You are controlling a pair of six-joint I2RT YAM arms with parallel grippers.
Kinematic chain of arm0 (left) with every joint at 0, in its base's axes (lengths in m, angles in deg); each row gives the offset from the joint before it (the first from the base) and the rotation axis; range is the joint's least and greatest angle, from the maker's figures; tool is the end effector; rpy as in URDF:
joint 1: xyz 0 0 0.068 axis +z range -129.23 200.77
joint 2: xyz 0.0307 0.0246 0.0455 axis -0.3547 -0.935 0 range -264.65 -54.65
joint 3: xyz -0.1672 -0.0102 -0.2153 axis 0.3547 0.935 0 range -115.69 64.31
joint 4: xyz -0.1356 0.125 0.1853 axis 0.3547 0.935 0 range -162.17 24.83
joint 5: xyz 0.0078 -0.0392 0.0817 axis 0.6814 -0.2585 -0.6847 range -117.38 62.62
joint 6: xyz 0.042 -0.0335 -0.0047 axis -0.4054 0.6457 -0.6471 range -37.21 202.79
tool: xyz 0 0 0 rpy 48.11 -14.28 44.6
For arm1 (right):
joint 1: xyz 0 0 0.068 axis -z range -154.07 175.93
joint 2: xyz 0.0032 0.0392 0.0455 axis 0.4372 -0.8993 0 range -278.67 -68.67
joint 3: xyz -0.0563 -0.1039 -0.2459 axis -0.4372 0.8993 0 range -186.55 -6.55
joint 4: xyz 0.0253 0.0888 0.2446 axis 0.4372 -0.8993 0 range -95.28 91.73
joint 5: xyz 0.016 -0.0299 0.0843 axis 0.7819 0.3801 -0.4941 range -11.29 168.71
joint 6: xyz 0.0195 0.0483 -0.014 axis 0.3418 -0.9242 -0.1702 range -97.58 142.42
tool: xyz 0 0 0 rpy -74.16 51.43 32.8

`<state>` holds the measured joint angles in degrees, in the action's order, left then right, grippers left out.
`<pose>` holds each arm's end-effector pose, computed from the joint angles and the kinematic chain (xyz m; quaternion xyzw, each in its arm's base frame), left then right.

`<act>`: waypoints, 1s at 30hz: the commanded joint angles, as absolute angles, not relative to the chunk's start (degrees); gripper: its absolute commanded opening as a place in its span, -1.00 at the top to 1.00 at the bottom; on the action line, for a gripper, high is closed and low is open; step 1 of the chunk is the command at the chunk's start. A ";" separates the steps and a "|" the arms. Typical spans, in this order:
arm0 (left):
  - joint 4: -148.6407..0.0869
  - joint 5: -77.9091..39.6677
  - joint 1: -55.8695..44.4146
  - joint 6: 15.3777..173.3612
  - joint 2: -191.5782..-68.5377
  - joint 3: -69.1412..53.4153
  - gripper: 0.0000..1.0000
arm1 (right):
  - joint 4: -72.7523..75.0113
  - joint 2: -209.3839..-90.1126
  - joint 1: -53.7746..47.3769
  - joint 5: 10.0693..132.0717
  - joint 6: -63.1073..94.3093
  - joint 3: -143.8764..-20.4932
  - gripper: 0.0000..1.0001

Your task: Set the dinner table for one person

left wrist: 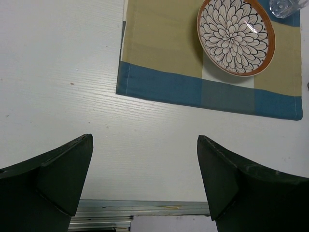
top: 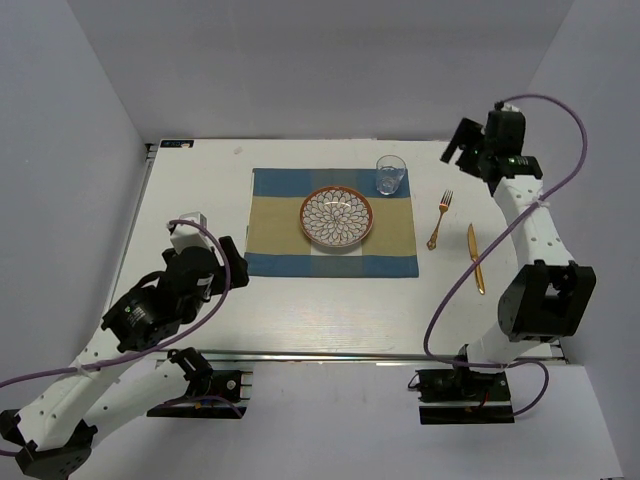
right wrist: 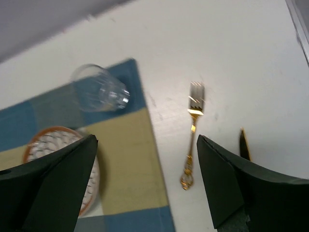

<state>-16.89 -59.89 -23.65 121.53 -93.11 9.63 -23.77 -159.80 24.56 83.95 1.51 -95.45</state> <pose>0.0937 -0.0652 0.3381 -0.0772 0.8717 -0.0849 0.4765 0.3692 0.0055 0.3769 0.1683 0.8387 0.0614 0.5143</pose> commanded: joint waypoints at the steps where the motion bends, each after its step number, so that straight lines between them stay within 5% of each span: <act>1: -16.63 -61.75 -23.52 122.43 -93.06 9.90 -0.96 | -25.78 -162.63 30.40 82.66 0.71 -86.64 -0.78; 12: -17.06 -61.04 -24.23 121.90 -94.47 10.34 -0.96 | -24.55 -162.54 35.86 86.36 3.08 -73.54 -0.77; 22: -18.30 -59.73 -24.23 120.67 -91.48 10.96 -0.96 | -20.95 -150.51 36.74 90.82 0.36 -54.47 -0.75; 30: -17.95 -60.25 -24.76 120.93 -89.90 11.04 -0.96 | -19.29 -151.45 37.97 93.04 3.07 -52.96 -0.74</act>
